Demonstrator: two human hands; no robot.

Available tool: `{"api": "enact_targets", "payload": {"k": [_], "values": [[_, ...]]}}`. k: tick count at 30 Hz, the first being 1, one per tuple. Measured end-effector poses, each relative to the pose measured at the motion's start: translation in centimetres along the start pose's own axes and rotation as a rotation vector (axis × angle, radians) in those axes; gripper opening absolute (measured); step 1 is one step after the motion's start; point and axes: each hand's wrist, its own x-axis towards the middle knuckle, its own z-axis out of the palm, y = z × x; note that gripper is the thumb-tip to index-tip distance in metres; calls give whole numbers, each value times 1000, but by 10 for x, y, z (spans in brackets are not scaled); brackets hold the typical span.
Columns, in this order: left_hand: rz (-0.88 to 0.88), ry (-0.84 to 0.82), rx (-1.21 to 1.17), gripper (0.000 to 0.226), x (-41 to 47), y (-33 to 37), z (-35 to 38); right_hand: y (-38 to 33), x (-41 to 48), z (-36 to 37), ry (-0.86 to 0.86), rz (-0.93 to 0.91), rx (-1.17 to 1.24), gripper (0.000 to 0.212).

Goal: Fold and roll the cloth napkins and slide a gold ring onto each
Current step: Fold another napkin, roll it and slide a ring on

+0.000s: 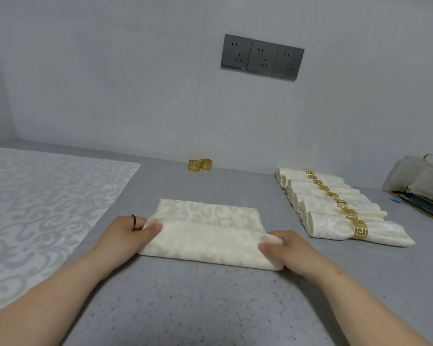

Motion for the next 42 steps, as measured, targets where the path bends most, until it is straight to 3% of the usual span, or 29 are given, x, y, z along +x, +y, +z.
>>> {"api": "enact_targets", "payload": {"k": [5, 14, 19, 24, 29, 31, 33, 35, 37, 38, 42], "values": [[24, 165, 151, 43, 0, -5, 3, 5, 15, 16, 79, -15, -132, 31], [18, 133, 467, 21, 1, -4, 5, 13, 17, 21, 171, -57, -261, 22], [124, 171, 524, 26, -2, -4, 5, 12, 17, 24, 217, -61, -322, 19], [300, 86, 463, 32, -1, -9, 3, 9, 16, 26, 248, -50, -353, 29], [382, 21, 562, 21, 0, -13, 0, 17, 15, 27, 323, -102, -451, 53], [367, 9, 563, 22, 3, -18, -2, 20, 17, 27, 400, -202, -531, 45], [349, -9, 566, 20, 3, -19, -3, 21, 19, 28, 462, -407, -625, 21], [325, -52, 568, 37, 1, -16, -3, 19, 18, 27, 421, -536, -670, 10], [339, -87, 595, 80, -1, -14, -4, 19, 16, 27, 318, -499, -605, 14], [338, -101, 631, 91, -2, -14, -5, 20, 15, 24, 283, -470, -553, 13], [376, -88, 688, 98, -4, -17, -5, 27, 9, 17, 107, -389, -451, 35]]}}
